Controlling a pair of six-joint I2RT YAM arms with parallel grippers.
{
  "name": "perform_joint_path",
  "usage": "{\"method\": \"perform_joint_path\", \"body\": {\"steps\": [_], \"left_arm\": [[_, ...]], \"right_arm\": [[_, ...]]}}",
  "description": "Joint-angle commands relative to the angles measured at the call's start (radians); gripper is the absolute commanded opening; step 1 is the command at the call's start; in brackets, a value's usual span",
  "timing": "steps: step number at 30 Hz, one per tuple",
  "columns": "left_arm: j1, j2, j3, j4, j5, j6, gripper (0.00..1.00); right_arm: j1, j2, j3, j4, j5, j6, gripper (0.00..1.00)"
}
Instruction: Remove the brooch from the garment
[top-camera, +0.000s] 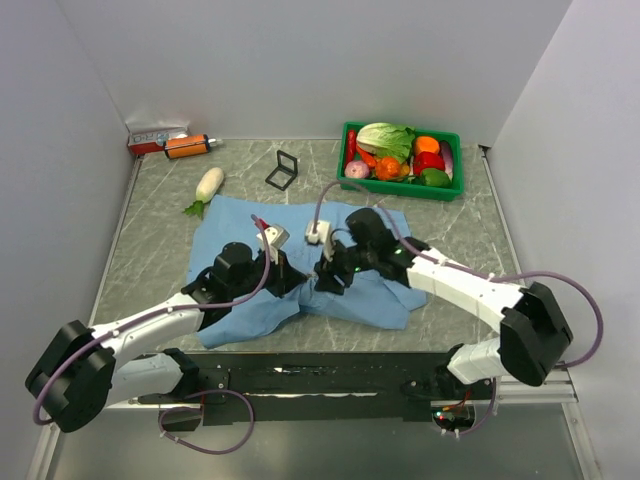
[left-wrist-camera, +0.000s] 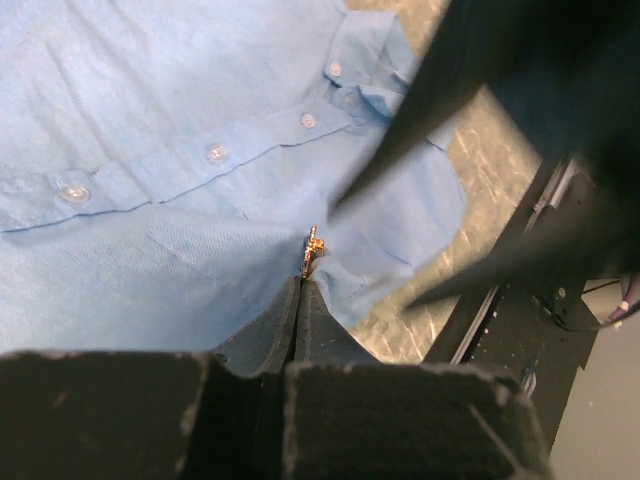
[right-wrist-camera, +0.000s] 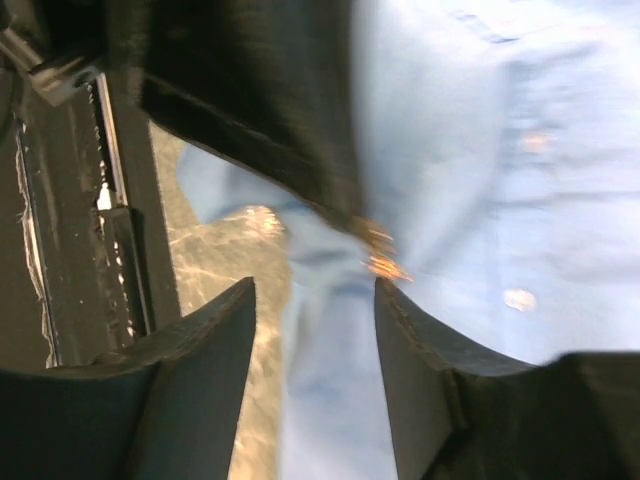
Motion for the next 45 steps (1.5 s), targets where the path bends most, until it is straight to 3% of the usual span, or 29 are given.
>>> {"method": "perform_joint_path", "body": {"steps": [1, 8, 12, 21, 29, 41, 45], "left_arm": [[0.0, -0.059, -0.038, 0.124, 0.052, 0.016, 0.01], [-0.005, -0.072, -0.139, 0.363, 0.029, -0.01, 0.01], [-0.014, -0.056, -0.136, 0.414, 0.023, -0.003, 0.01], [-0.038, -0.042, -0.129, 0.468, 0.0, -0.004, 0.01], [-0.061, -0.039, -0.132, 0.481, -0.045, 0.013, 0.01], [-0.08, 0.013, -0.124, 0.532, -0.05, 0.01, 0.01], [-0.08, 0.007, -0.12, 0.508, -0.057, 0.017, 0.01]], "right_arm": [[-0.102, -0.099, 0.1, -0.118, -0.073, -0.063, 0.59], [-0.107, -0.078, 0.114, -0.127, -0.041, -0.075, 0.63], [-0.107, -0.028, 0.096, -0.095, -0.004, -0.089, 0.63], [-0.092, 0.028, 0.088, -0.048, -0.019, 0.031, 0.63], [-0.081, 0.049, 0.078, -0.037, -0.116, 0.151, 0.49], [-0.058, 0.108, 0.093, 0.021, -0.102, 0.281, 0.53], [-0.058, 0.112, 0.113, -0.009, -0.101, 0.24, 0.56]]}}
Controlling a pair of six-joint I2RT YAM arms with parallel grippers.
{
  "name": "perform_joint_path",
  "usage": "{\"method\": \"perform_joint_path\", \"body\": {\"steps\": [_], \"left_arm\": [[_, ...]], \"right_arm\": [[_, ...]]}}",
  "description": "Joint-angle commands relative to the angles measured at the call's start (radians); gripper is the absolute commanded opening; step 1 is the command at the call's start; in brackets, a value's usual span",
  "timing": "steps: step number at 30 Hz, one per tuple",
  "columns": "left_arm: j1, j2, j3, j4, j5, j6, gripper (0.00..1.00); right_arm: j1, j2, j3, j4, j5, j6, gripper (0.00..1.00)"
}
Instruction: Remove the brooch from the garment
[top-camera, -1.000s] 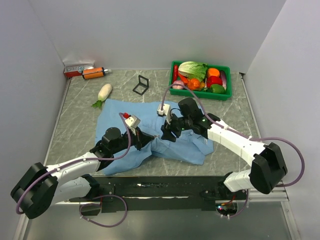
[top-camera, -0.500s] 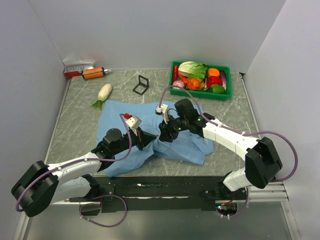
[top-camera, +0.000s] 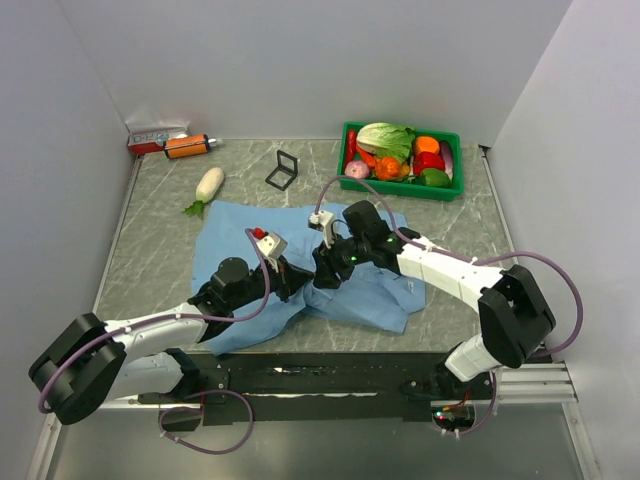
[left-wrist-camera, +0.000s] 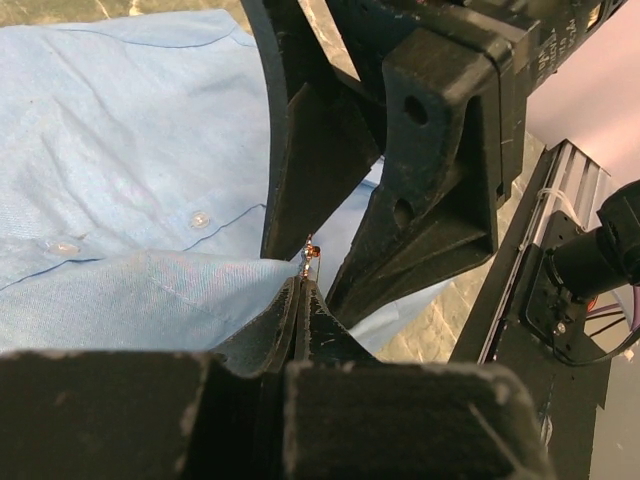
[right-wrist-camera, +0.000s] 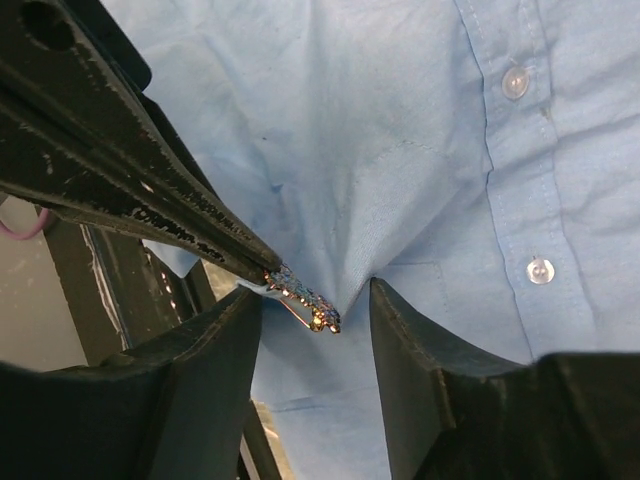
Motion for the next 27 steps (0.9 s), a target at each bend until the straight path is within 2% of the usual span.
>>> {"method": "perform_joint_path", "body": {"steps": [1, 5, 11, 16, 20, 27], "left_arm": [[-0.013, -0.012, 0.029, 0.093, -0.001, 0.012, 0.01], [-0.008, -0.042, 0.017, 0.075, 0.006, 0.044, 0.01], [-0.002, -0.042, 0.015, 0.079, 0.041, 0.077, 0.01], [-0.002, -0.031, 0.026, 0.087, 0.069, 0.118, 0.01], [-0.002, -0.031, 0.032, 0.09, 0.092, 0.15, 0.01], [-0.002, -0.029, 0.035, 0.081, 0.097, 0.155, 0.01]], "right_arm": [[0.023, 0.002, 0.06, 0.008, -0.037, -0.033, 0.59], [-0.034, -0.055, 0.133, -0.217, -0.121, -0.284, 0.65], [-0.08, -0.075, 0.195, -0.37, -0.197, -0.534, 0.68], [-0.08, -0.041, 0.198, -0.341, -0.204, -0.602, 0.57], [-0.078, 0.008, 0.212, -0.301, -0.203, -0.598, 0.53], [-0.075, 0.034, 0.229, -0.309, -0.218, -0.604, 0.41]]}}
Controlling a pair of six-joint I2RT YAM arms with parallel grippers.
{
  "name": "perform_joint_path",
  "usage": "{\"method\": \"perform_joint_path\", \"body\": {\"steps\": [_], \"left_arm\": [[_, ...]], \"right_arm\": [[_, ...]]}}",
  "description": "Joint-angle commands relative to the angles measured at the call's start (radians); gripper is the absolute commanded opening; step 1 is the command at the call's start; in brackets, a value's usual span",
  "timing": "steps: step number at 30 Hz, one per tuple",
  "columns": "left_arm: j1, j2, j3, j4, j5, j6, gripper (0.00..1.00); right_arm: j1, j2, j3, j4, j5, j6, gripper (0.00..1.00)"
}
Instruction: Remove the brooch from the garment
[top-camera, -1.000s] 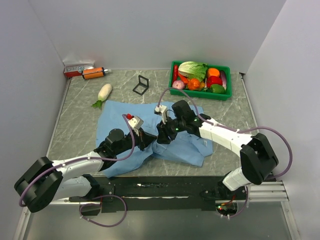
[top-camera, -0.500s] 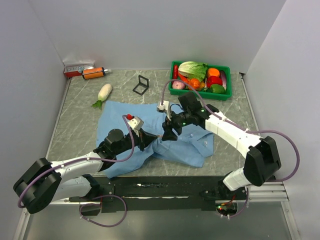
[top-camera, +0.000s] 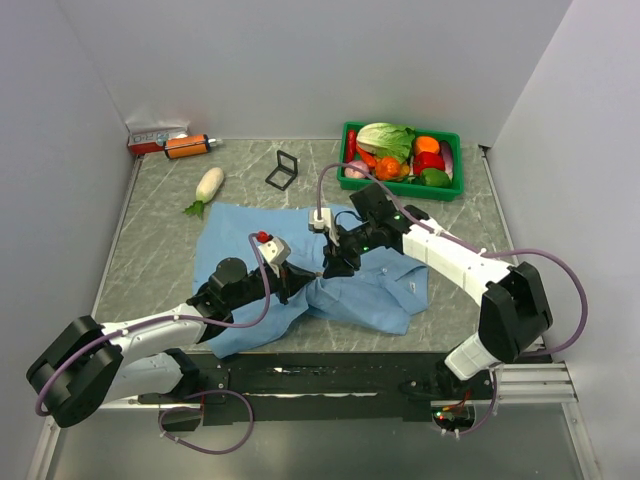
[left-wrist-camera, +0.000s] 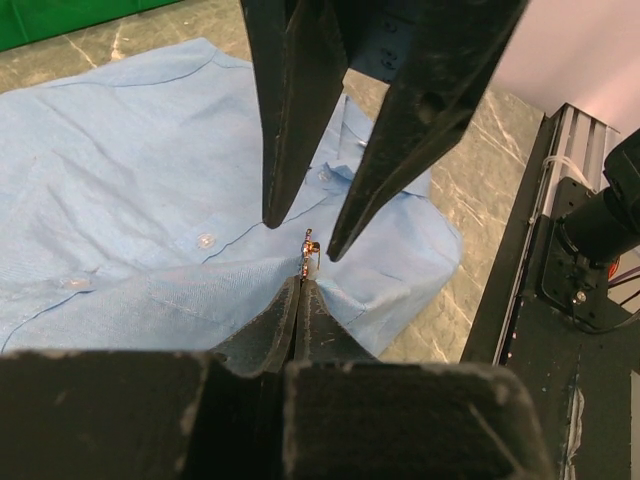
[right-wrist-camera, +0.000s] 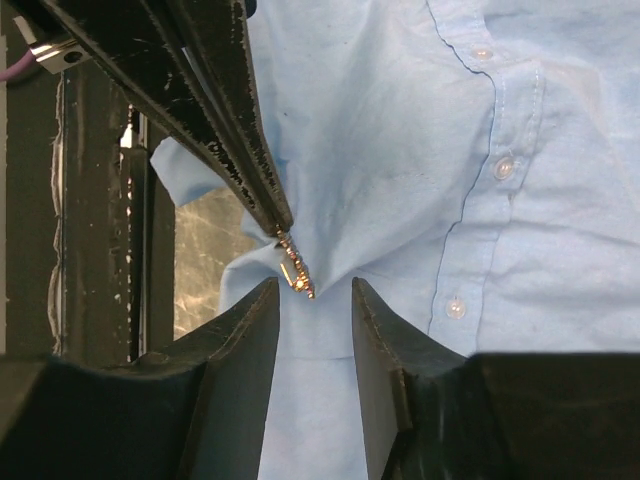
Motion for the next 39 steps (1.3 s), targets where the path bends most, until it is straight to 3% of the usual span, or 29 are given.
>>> {"method": "perform_joint_path", "body": {"steps": [1, 6, 10, 13, 17, 19, 27, 33, 34, 39], "left_arm": [[0.002, -0.011, 0.037, 0.077, 0.034, 0.021, 0.01], [0.002, -0.011, 0.032, 0.077, 0.031, 0.022, 0.01], [0.002, -0.009, 0.032, 0.077, 0.031, 0.022, 0.01], [0.002, -0.008, 0.037, 0.073, 0.042, 0.027, 0.01], [0.003, -0.002, 0.05, 0.042, 0.057, 0.044, 0.01], [0.008, -0.006, 0.073, -0.005, 0.057, 0.066, 0.01], [0.028, -0.07, 0.207, -0.396, 0.05, 0.252, 0.01], [0.029, -0.1, 0.263, -0.526, 0.034, 0.298, 0.01], [0.029, -0.098, 0.27, -0.547, 0.036, 0.295, 0.01], [0.029, -0.097, 0.29, -0.581, 0.025, 0.275, 0.01]], "right_arm": [[0.011, 0.003, 0.041, 0.004, -0.029, -0.032, 0.4], [0.011, 0.006, 0.038, -0.015, -0.032, -0.045, 0.28], [0.011, 0.014, 0.046, -0.021, -0.043, -0.043, 0.25], [0.019, 0.014, 0.046, -0.005, -0.048, -0.033, 0.33], [0.029, 0.017, 0.047, 0.005, -0.055, -0.017, 0.35], [0.034, 0.011, 0.044, 0.018, -0.052, 0.006, 0.43], [0.036, -0.103, -0.088, 0.197, 0.119, 0.325, 0.52], [0.077, -0.132, -0.169, 0.254, 0.162, 0.38, 0.54], [0.085, -0.131, -0.18, 0.263, 0.161, 0.386, 0.53], [0.091, -0.102, -0.178, 0.265, 0.176, 0.373, 0.22]]}}
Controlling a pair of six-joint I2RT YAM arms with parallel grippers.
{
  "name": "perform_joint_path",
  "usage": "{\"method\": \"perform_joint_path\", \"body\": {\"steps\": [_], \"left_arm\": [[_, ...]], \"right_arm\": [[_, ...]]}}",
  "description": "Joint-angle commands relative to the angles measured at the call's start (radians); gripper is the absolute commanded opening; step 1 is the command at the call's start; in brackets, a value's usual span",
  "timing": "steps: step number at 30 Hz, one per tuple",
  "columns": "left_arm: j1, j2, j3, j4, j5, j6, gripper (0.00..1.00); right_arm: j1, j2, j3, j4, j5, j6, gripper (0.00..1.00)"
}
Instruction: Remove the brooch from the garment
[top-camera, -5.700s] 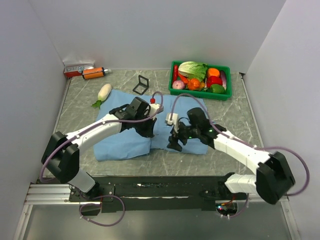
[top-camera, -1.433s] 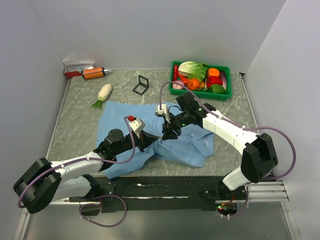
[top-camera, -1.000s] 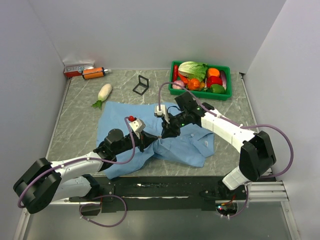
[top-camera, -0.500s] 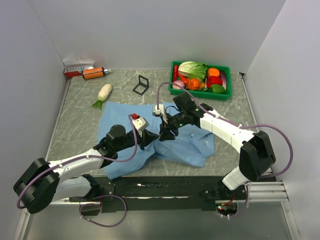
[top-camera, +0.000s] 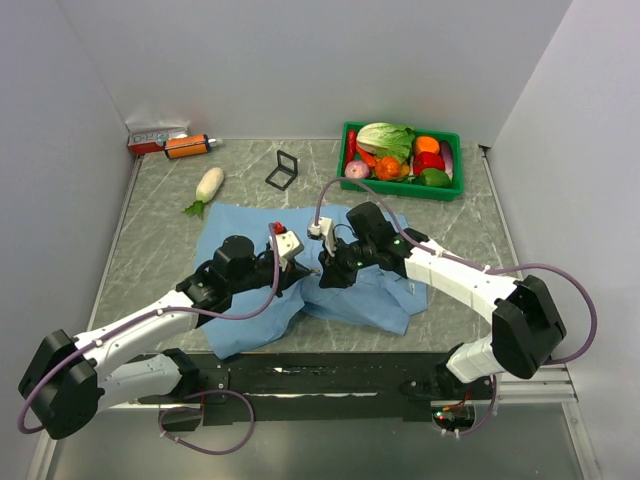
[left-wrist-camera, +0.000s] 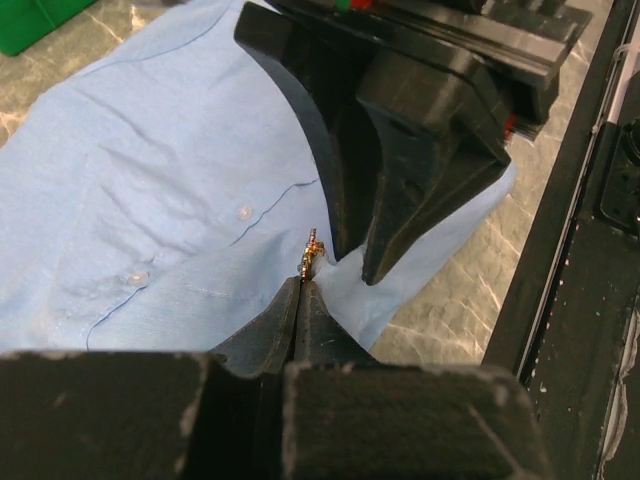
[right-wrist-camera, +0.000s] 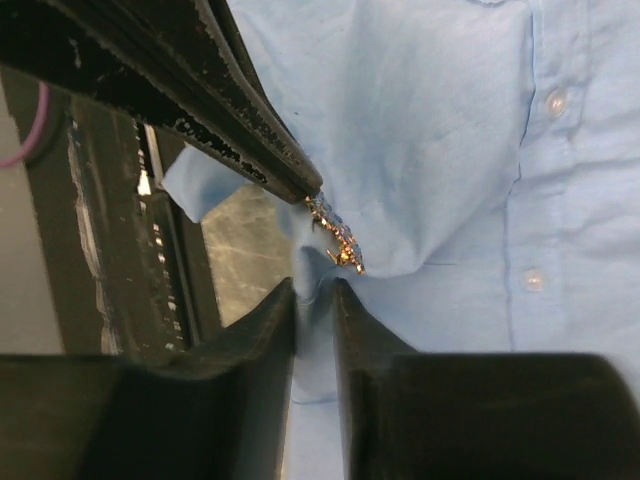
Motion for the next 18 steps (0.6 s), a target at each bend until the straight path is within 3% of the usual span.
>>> {"method": "perform_joint_path", "body": {"steps": [1, 2, 5, 12, 14, 15, 16, 18], "left_arm": [[0.004, -0.024, 0.048, -0.042, 0.0, 0.004, 0.01], [0.004, -0.025, 0.048, -0.051, 0.007, 0.004, 0.01], [0.009, -0.039, 0.048, -0.069, 0.013, 0.003, 0.01], [0.03, -0.068, 0.021, -0.089, 0.041, 0.026, 0.01], [0.032, -0.071, 0.018, -0.089, 0.046, 0.034, 0.01], [0.035, -0.071, 0.016, -0.089, 0.059, 0.037, 0.01], [0.038, -0.073, 0.016, -0.091, 0.067, 0.041, 0.01], [0.046, -0.071, 0.016, -0.097, 0.078, 0.053, 0.01]], "right_arm": [[0.006, 0.002, 0.012, 0.041, 0.022, 0.001, 0.17], [0.0, 0.005, 0.017, 0.033, 0.027, -0.008, 0.1], [-0.012, 0.003, 0.029, 0.01, 0.028, -0.042, 0.02], [-0.024, 0.026, 0.043, -0.031, 0.033, -0.118, 0.01], [-0.026, 0.042, 0.06, -0.031, 0.03, -0.117, 0.05], [-0.026, 0.046, 0.066, -0.03, -0.002, -0.118, 0.1], [-0.027, 0.046, 0.079, -0.028, -0.019, -0.123, 0.21], [-0.027, 0.03, 0.09, -0.007, -0.074, -0.129, 0.3]]}}
